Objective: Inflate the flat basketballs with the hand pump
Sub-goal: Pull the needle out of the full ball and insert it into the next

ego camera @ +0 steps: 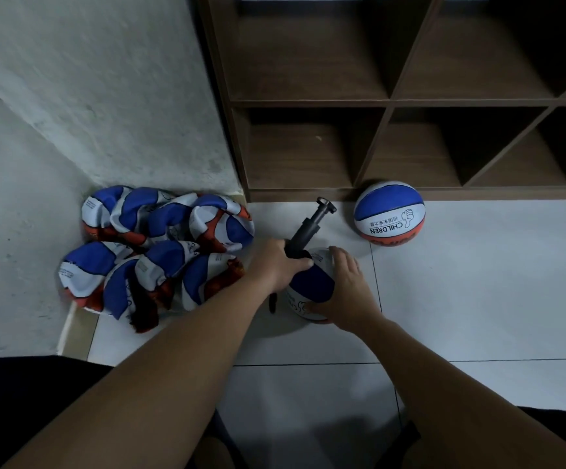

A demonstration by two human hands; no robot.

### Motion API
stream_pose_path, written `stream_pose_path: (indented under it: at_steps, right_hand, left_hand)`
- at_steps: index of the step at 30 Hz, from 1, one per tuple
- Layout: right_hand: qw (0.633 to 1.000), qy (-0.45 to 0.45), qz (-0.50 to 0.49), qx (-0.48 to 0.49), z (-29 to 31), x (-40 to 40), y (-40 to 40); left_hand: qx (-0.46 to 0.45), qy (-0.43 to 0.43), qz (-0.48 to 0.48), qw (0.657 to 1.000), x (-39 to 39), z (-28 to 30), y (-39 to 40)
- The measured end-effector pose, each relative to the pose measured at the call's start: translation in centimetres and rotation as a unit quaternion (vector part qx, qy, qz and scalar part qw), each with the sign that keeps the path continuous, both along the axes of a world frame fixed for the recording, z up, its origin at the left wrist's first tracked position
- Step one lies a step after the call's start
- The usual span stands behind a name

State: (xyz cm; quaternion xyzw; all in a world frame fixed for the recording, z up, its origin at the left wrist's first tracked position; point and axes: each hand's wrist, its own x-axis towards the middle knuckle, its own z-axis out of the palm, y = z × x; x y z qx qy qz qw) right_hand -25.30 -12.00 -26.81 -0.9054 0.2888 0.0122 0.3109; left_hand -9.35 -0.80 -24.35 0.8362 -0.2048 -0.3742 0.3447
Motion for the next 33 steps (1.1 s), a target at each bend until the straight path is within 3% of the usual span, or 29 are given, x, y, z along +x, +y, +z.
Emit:
stream_pose_path:
  at_steps: [6, 12, 15, 22, 28, 33]
  right_hand:
    - [0.997, 0.054, 0.049, -0.037, -0.6, 0.4, 0.1]
    - [0.994, 0.052, 0.057, -0.072, -0.4, 0.2, 0.3]
    - [0.997, 0.050, 0.045, -0.026, 0.1, -0.3, -0.6]
    - [0.997, 0.034, 0.069, -0.025, 3.3, -2.2, -1.2]
    - [0.986, 0.093, 0.129, -0.046, 14.6, -3.4, -8.6]
    - [0.967, 0.149, 0.164, -0.126, 23.5, -6.6, -17.3]
  left_hand:
    - [0.014, -0.039, -0.008, 0.999, 0.1, -1.6, -0.5]
    - [0.038, -0.112, 0.007, 0.993, -1.1, -0.5, -0.2]
    - [0.024, -0.128, 0.083, 0.988, 0.8, 2.0, 0.7]
    - [-0.018, -0.093, 0.010, 0.995, 3.2, 11.7, 0.5]
    - [-0.017, -0.101, -0.096, 0.990, 3.9, 20.0, -1.7]
    - [-0.033, -0.106, -0.116, 0.987, 2.1, 21.1, -4.6]
